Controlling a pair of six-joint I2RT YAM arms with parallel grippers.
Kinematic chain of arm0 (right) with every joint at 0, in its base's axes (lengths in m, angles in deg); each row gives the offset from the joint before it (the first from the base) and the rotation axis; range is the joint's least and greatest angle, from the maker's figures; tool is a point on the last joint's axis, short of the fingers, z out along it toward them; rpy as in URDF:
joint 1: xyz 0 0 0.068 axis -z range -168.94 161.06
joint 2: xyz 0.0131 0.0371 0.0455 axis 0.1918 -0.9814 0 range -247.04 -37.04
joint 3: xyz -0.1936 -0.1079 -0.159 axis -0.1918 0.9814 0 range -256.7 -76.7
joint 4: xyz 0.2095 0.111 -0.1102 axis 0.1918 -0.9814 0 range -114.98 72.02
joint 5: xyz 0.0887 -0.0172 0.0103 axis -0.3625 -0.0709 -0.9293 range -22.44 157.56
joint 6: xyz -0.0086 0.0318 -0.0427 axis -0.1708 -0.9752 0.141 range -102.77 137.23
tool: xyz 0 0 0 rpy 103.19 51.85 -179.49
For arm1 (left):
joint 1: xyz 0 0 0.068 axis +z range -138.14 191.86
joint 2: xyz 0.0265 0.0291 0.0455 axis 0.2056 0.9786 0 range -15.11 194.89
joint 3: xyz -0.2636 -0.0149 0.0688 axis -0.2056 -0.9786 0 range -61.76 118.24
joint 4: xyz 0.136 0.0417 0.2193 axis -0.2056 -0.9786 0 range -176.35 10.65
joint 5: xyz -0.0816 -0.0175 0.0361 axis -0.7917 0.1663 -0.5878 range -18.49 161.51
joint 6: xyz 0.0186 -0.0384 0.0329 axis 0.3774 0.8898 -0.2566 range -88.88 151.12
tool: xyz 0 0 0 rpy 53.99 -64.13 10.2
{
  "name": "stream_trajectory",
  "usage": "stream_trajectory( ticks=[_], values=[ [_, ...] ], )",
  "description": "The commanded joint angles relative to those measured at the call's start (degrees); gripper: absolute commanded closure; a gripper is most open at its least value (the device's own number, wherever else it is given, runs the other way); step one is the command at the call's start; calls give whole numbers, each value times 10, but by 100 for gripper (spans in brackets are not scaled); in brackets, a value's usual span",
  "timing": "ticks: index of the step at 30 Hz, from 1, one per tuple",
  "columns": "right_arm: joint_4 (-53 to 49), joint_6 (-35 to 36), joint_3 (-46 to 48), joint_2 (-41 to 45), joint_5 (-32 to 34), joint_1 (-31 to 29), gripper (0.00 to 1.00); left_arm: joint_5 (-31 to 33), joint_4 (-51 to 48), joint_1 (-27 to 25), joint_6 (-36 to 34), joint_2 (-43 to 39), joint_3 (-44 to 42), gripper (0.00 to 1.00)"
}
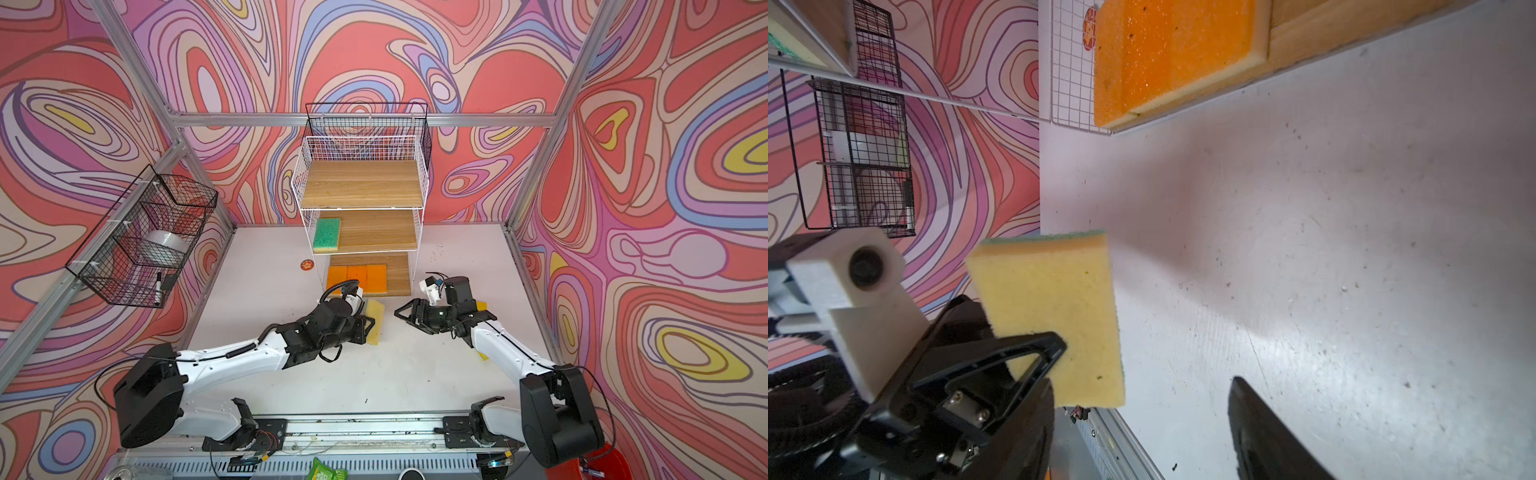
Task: Place and organize the cleaning sponges onto the shelf
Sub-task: 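Set the sponge green side up on table with left gripper while right gripper draws back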
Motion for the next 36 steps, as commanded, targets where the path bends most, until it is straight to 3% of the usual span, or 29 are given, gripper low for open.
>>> stream_trajectory(
  ticks=[1, 5, 8, 10, 14, 17, 25, 31, 36],
  values=[
    [-12, 14, -20, -24, 11, -1, 31, 148, -226, -19, -84, -23, 32, 81],
    [-27, 23, -54, -44, 13, -1, 30, 308, -341, -74, -111, 12, 79, 81],
    [-37, 27, -74, -50, 20, -1, 30, 368, -414, -104, -95, 80, 117, 78],
    [-44, 28, -82, -50, 28, -1, 30, 375, -430, -121, -79, 118, 129, 77],
    [-64, 34, -84, -40, 55, 6, 30, 360, -413, -141, -66, 171, 145, 71],
    [-110, 42, -88, -35, 116, 17, 30, 341, -395, -149, -67, 205, 162, 63],
    [-131, 48, -67, -13, 132, 70, 29, 279, -349, -160, -69, 267, 205, 41],
    [-145, 59, -73, -4, 144, 74, 29, 234, -313, -161, -63, 264, 224, 29],
    [-176, 81, -86, 1, 165, 73, 28, 195, -288, -145, -56, 203, 207, 22]
  ],
)
